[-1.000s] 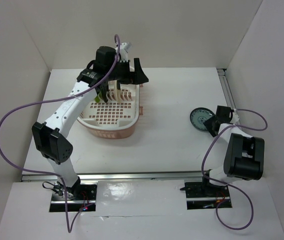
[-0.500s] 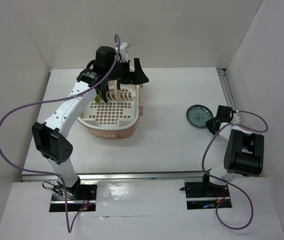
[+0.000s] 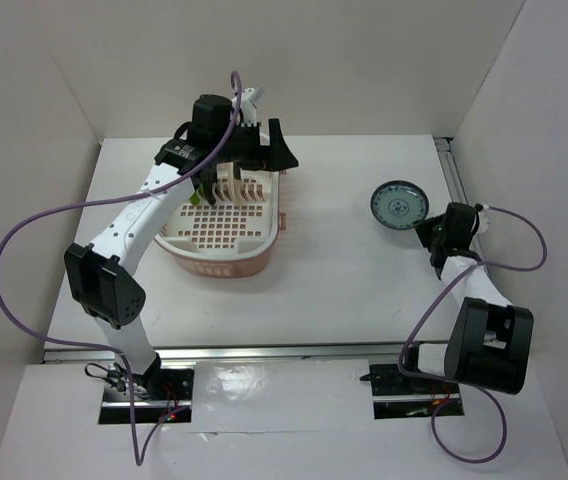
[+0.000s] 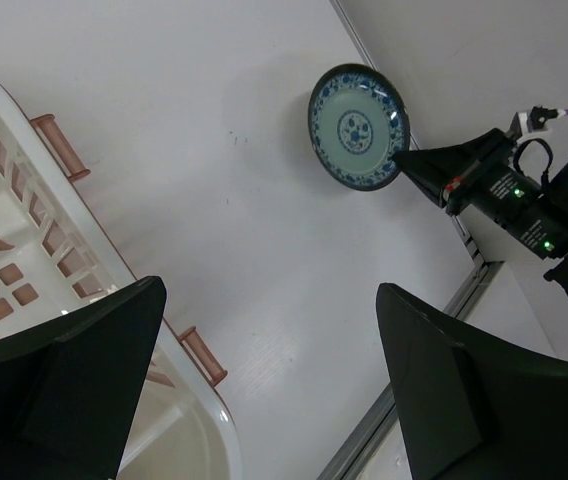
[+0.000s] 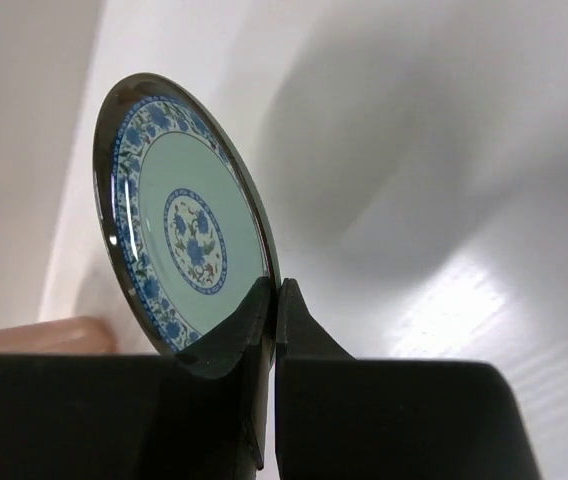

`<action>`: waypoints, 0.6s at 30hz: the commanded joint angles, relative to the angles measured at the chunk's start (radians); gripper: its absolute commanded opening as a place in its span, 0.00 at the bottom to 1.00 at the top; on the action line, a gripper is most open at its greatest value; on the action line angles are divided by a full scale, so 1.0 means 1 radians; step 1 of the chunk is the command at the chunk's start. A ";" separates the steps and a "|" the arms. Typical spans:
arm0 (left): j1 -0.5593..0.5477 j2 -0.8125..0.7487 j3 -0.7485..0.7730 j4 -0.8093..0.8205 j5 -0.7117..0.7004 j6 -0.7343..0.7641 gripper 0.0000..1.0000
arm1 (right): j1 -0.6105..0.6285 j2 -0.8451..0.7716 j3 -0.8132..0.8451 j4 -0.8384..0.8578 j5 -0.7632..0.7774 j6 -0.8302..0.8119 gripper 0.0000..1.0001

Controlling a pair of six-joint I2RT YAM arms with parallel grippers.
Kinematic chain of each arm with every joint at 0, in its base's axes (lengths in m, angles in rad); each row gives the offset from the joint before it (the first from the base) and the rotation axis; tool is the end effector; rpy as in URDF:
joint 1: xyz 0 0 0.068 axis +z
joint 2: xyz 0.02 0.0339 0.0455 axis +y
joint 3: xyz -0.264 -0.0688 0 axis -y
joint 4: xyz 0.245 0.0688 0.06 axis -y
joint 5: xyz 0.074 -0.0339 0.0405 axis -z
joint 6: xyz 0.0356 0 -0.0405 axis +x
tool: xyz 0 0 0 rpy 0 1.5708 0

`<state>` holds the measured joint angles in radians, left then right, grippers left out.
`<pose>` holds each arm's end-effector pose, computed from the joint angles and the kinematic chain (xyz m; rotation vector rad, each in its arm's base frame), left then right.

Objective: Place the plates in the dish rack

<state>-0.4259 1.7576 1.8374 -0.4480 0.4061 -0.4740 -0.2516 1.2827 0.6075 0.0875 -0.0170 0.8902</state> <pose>0.3658 -0.1814 0.4138 0.2365 2.0245 -0.9764 0.2568 -0.0654 0.1996 1.1718 1.8429 0.3846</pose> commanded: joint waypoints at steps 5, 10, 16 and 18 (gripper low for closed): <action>0.004 0.012 0.003 0.038 0.027 0.006 1.00 | 0.008 -0.039 0.092 0.308 -0.305 -0.040 0.00; 0.004 0.046 0.023 0.048 0.065 0.006 1.00 | 0.127 0.076 0.236 0.445 -0.659 -0.114 0.00; 0.004 0.075 0.033 0.057 0.076 0.006 0.97 | 0.300 0.151 0.437 0.339 -0.681 -0.221 0.00; 0.004 0.075 0.033 0.057 0.076 0.006 0.96 | 0.321 0.171 0.459 0.351 -0.701 -0.221 0.00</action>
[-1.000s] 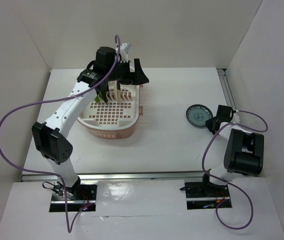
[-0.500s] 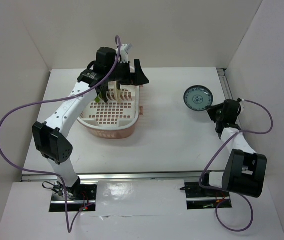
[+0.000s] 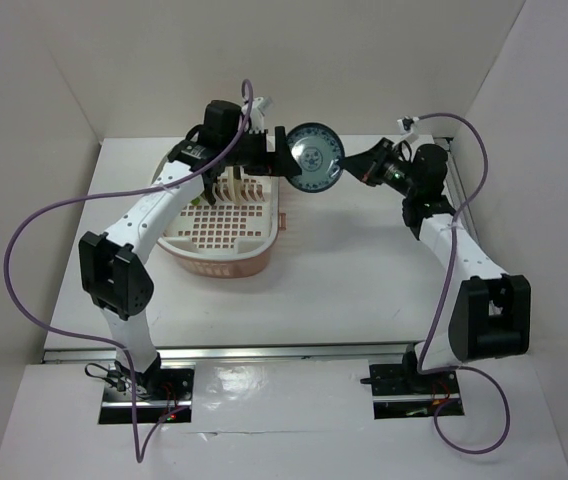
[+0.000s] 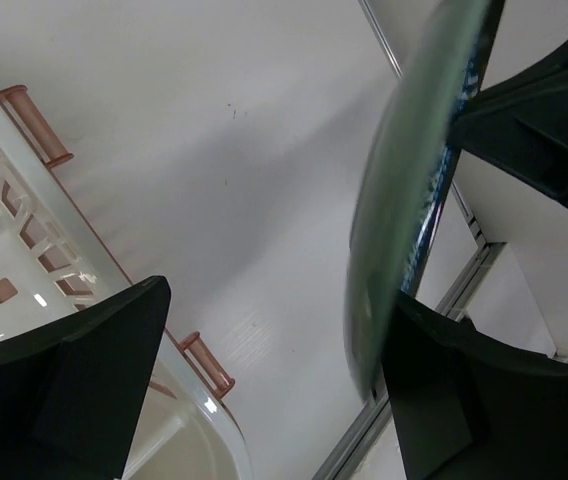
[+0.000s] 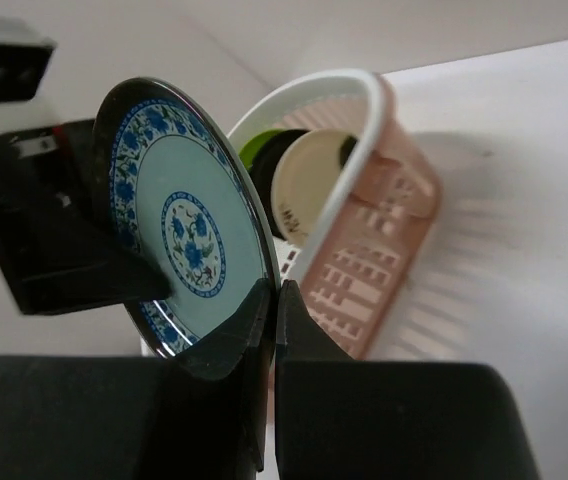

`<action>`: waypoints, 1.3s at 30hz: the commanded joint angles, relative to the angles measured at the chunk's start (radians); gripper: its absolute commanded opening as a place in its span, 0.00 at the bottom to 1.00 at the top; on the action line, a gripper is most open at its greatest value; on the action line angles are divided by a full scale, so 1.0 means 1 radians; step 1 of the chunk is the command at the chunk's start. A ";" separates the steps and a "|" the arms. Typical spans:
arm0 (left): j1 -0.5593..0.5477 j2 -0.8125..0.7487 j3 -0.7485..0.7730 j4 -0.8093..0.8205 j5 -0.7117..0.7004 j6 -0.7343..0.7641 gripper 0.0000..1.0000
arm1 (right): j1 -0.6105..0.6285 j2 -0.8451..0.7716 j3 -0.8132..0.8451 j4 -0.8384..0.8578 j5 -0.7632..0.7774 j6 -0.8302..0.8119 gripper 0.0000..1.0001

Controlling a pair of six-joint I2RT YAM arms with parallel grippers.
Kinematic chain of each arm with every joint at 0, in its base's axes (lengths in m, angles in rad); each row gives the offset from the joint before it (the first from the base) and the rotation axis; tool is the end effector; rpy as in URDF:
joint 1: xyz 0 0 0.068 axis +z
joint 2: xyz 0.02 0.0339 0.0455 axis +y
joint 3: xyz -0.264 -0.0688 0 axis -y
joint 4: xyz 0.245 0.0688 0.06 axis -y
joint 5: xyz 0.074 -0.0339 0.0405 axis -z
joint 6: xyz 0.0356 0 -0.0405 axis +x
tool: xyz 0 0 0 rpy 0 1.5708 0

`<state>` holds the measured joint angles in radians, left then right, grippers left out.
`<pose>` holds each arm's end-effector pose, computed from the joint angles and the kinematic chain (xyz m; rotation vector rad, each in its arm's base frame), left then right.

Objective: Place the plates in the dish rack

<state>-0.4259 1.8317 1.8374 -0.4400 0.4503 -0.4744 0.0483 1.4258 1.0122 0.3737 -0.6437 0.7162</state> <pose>0.3842 -0.1913 0.3853 0.2546 2.0945 -1.0105 0.3313 0.0374 0.3271 0.0410 1.7181 1.0930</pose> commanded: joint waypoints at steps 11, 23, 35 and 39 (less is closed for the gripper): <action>0.004 0.001 0.023 0.049 -0.018 0.007 0.42 | 0.062 0.061 0.063 0.027 -0.030 -0.058 0.00; 0.004 0.023 0.114 -0.014 -0.162 0.028 0.00 | 0.125 0.090 0.083 -0.028 0.050 -0.086 1.00; 0.004 0.041 0.237 -0.147 -0.837 0.111 0.00 | 0.116 0.071 0.054 -0.153 0.138 -0.136 1.00; -0.020 0.053 0.217 -0.157 -0.995 0.160 0.00 | 0.097 0.071 0.054 -0.186 0.147 -0.136 1.00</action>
<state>-0.4255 1.8706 2.0476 -0.6090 -0.3504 -0.3695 0.1604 1.5135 1.0473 0.2260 -0.5251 0.6022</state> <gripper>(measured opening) 0.145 0.999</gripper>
